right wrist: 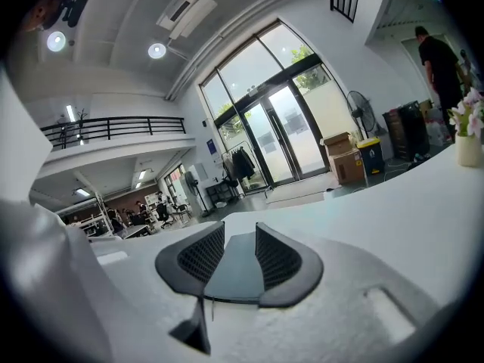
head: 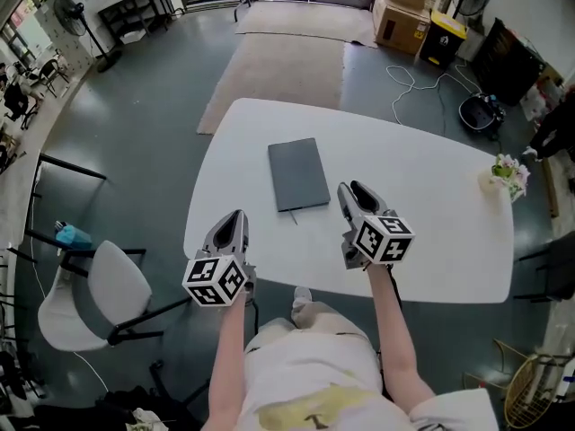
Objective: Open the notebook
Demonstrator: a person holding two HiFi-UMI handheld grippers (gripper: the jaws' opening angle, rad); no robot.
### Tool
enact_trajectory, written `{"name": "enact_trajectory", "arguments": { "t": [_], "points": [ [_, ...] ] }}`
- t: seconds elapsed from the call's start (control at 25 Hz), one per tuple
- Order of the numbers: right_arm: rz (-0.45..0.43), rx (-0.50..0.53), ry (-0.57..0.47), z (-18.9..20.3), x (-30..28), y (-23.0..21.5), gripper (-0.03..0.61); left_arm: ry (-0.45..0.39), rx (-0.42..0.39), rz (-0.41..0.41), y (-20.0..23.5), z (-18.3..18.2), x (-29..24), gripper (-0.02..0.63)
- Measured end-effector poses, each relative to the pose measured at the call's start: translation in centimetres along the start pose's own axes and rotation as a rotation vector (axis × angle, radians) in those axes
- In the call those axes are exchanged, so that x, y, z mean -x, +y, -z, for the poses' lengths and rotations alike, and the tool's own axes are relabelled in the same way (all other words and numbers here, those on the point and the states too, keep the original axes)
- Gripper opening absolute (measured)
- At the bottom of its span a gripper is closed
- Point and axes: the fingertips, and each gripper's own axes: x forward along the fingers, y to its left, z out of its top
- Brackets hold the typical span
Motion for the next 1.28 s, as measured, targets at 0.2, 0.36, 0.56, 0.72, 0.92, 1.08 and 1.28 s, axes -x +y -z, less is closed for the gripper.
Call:
{"name": "enact_trajectory", "arguments": {
  "t": [0.2, 0.36, 0.56, 0.72, 0.92, 1.08, 1.28],
  "points": [
    [0.004, -0.017, 0.073, 1.9, -2.7, -1.5, 0.112, 0.035, 0.044, -0.02, 1.4, 1.3, -1.5, 0.0],
    [0.014, -0.01, 0.142, 3.4, -5.2, -2.6, 0.112, 0.101, 0.091, -0.028, 3.0, 3.4, -2.9, 0.0],
    [0.029, 0.007, 0.244, 5.5, -8.3, -3.9, 0.112, 0.157, 0.161, -0.054, 4.9, 5.2, -4.5, 0.0],
    [0.032, 0.017, 0.326, 7.1, -10.7, -4.8, 0.112, 0.204, 0.164, -0.051, 5.5, 6.1, -6.2, 0.0],
    [0.05, 0.023, 0.412, 8.6, -12.9, -5.9, 0.112, 0.251, 0.18, -0.032, 5.9, 7.3, -8.3, 0.0],
    [0.036, 0.018, 0.502, 9.8, -14.5, -6.2, 0.112, 0.267, 0.189, -0.023, 6.1, 7.7, -9.6, 0.0],
    [0.047, 0.002, 0.601, 11.2, -14.9, -6.7, 0.112, 0.275, 0.201, -0.02, 6.1, 8.1, -9.9, 0.0]
  ]
}}
